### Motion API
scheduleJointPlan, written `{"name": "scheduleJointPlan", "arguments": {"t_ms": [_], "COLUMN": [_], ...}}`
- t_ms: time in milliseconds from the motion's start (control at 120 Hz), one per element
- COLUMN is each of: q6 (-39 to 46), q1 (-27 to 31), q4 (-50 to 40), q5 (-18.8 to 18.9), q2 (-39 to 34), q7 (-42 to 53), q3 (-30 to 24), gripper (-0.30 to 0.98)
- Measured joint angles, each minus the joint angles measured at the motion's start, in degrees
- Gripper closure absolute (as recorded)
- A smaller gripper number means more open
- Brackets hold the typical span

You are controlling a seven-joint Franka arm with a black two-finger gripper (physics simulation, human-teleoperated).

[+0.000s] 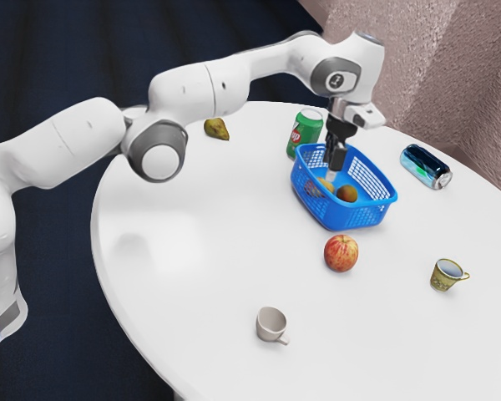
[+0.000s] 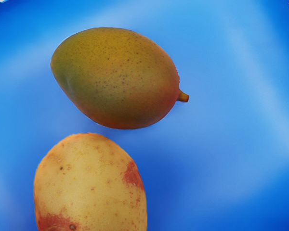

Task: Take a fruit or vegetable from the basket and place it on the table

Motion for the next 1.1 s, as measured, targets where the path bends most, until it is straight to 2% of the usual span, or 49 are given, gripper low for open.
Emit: {"name": "scheduleJointPlan", "arguments": {"t_ms": [1100], "q6": [3.8], "q1": [1.5], "q4": [2.2], "q5": [0.4], "q2": [6.7], "q7": [4.6], "q3": [-0.9], "gripper": [0.0]}}
